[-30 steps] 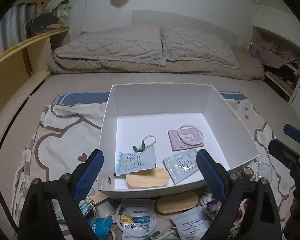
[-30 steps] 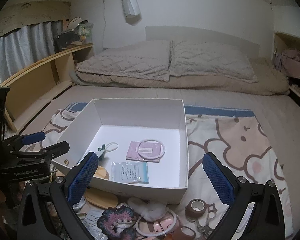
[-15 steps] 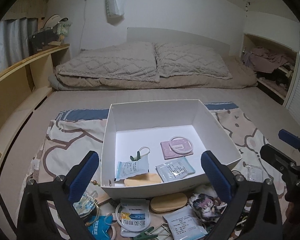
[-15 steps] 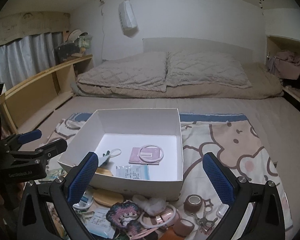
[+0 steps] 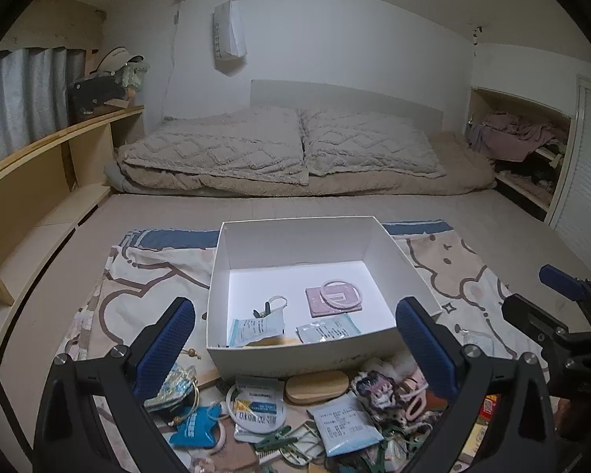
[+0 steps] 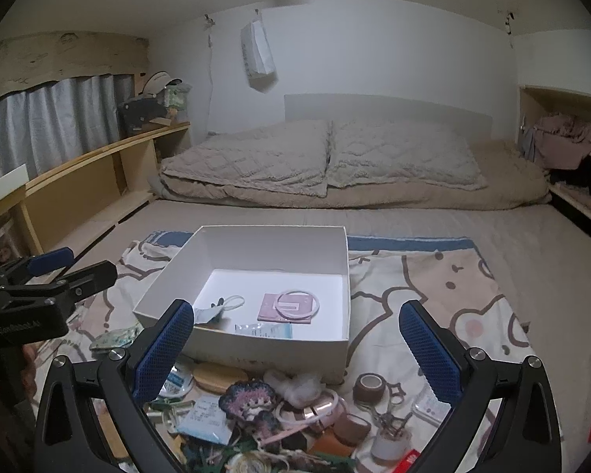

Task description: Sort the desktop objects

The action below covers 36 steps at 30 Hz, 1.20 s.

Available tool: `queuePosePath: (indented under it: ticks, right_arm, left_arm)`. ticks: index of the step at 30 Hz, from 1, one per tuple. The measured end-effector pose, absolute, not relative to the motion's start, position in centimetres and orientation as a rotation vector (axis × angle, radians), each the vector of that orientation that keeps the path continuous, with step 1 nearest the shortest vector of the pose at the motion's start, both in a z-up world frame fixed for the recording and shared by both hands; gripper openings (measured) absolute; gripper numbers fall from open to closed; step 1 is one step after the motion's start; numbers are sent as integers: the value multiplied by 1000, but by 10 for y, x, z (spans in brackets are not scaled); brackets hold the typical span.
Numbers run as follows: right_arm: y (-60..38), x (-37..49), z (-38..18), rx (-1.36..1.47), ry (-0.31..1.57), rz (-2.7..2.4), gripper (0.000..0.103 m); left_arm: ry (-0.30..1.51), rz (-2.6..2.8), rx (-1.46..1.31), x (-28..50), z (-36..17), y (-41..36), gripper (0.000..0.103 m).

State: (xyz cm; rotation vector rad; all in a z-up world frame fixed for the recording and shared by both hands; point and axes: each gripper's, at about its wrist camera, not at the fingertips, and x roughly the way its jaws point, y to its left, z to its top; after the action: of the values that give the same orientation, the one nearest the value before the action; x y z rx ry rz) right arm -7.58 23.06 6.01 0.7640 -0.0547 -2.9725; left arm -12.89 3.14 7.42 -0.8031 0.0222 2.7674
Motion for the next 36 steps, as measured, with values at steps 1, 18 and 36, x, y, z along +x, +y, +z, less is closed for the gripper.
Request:
queuePosePath:
  ticks: [1, 18, 36]
  right_arm:
    - [231, -73, 61, 761, -53, -2971, 103]
    - [227, -16, 75, 698, -8, -2980, 103]
    - [219, 30, 76, 647, 37, -2991, 103]
  left_arm:
    - [30, 2771, -797, -124, 76, 31, 103]
    - [66, 2834, -642, -37, 98, 23, 103]
    - [122, 2886, -598, 16, 95, 14, 103]
